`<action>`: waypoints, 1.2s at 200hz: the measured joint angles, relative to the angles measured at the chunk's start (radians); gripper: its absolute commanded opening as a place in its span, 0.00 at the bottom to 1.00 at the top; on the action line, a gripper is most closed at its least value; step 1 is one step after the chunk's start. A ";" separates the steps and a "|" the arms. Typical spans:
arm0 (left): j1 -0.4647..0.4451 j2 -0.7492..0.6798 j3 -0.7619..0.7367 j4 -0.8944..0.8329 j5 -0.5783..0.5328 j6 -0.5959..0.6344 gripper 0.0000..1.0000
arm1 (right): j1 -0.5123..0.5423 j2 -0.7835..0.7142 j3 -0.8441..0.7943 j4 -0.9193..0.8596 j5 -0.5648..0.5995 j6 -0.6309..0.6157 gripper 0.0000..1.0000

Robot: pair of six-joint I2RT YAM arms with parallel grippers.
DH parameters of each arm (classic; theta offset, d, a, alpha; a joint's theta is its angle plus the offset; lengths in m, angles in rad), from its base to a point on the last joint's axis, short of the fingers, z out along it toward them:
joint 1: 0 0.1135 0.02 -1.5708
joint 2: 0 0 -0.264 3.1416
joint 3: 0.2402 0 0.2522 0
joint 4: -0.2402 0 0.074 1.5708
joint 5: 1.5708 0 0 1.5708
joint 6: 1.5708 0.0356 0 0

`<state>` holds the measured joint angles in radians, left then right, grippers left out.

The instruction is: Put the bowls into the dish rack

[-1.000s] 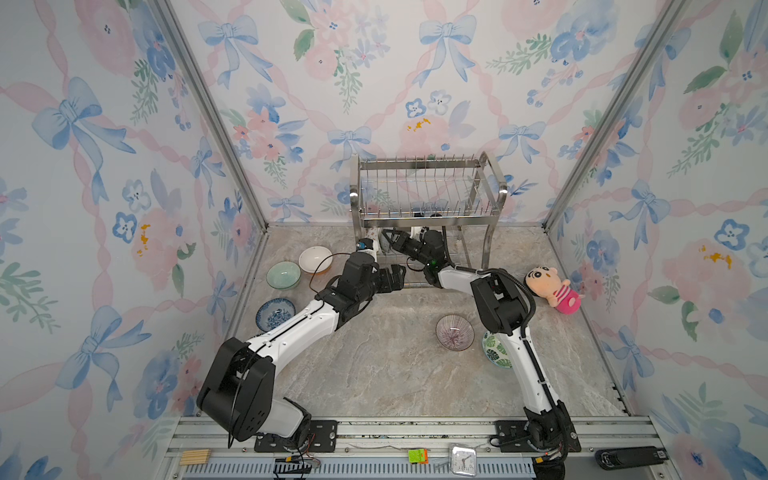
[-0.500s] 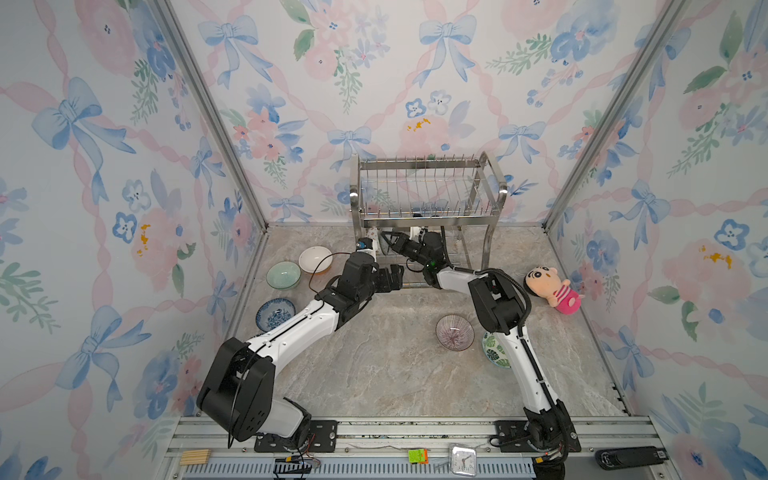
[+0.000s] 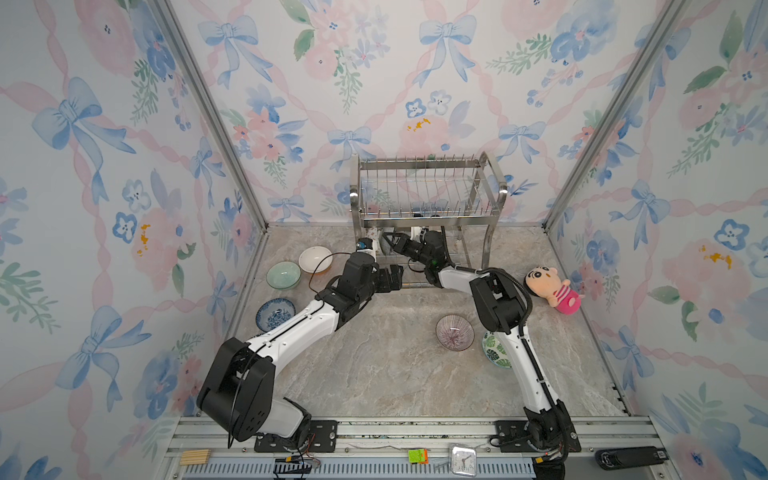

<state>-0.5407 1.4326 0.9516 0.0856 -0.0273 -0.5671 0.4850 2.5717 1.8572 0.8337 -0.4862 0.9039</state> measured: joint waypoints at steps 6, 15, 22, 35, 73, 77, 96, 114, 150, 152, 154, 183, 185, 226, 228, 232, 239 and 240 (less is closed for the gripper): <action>0.000 0.000 0.000 -0.002 -0.001 0.000 0.98 | 0.000 0.000 0.001 -0.001 -0.001 -0.003 0.03; 0.000 0.000 0.000 -0.005 -0.002 0.002 0.98 | 0.000 0.000 0.003 -0.005 -0.002 -0.006 0.03; 0.000 0.000 0.000 -0.006 -0.003 0.004 0.98 | 0.000 0.000 0.005 -0.008 -0.005 -0.007 0.03; 0.000 0.000 0.000 -0.006 -0.003 0.007 0.98 | 0.000 0.000 0.006 -0.010 -0.006 -0.007 0.04; 0.000 0.000 0.000 -0.010 -0.003 0.008 0.98 | 0.000 0.000 0.007 -0.012 -0.008 -0.007 0.07; 0.000 0.000 0.000 -0.011 -0.003 0.008 0.98 | 0.000 0.000 0.007 -0.012 -0.008 -0.007 0.08; 0.000 0.000 0.000 -0.013 -0.003 0.008 0.98 | 0.000 0.000 0.008 -0.012 -0.008 -0.007 0.11; 0.000 0.000 0.000 -0.013 -0.003 0.009 0.98 | 0.000 0.000 0.009 -0.015 -0.012 -0.006 0.14; 0.000 0.000 0.000 -0.016 -0.003 0.010 0.98 | 0.000 0.000 0.009 -0.016 -0.016 -0.006 0.15; 0.000 0.000 0.000 -0.016 -0.003 0.010 0.98 | 0.000 0.000 0.009 -0.016 -0.016 -0.006 0.15; 0.000 0.000 0.000 -0.017 -0.003 0.010 0.98 | 0.000 0.000 0.009 -0.016 -0.018 -0.006 0.15; 0.000 0.000 0.001 -0.031 -0.003 0.010 0.98 | 0.000 0.000 0.010 -0.016 -0.027 -0.006 0.18; 0.000 0.000 0.001 -0.032 -0.003 0.010 0.98 | 0.000 0.000 0.010 -0.016 -0.028 -0.006 0.18; 0.000 0.000 0.001 -0.032 -0.003 0.010 0.98 | 0.000 0.000 0.013 -0.023 -0.031 -0.006 0.19; 0.000 0.000 0.002 -0.032 -0.002 0.010 0.98 | 0.000 0.000 0.013 -0.023 -0.031 -0.006 0.19; 0.000 0.000 0.002 -0.032 -0.003 0.010 0.98 | 0.000 0.000 0.013 -0.023 -0.031 -0.006 0.19; 0.000 0.000 0.002 -0.032 -0.003 0.010 0.98 | 0.000 0.000 0.014 -0.024 -0.031 -0.006 0.19; 0.000 0.000 0.002 -0.032 -0.003 0.010 0.98 | 0.000 0.000 0.014 -0.025 -0.031 -0.006 0.19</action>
<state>-0.5407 1.4326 0.9539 0.0532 -0.0299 -0.5568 0.4850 2.5717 1.8709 0.8089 -0.5171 0.8974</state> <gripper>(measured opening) 0.980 0.186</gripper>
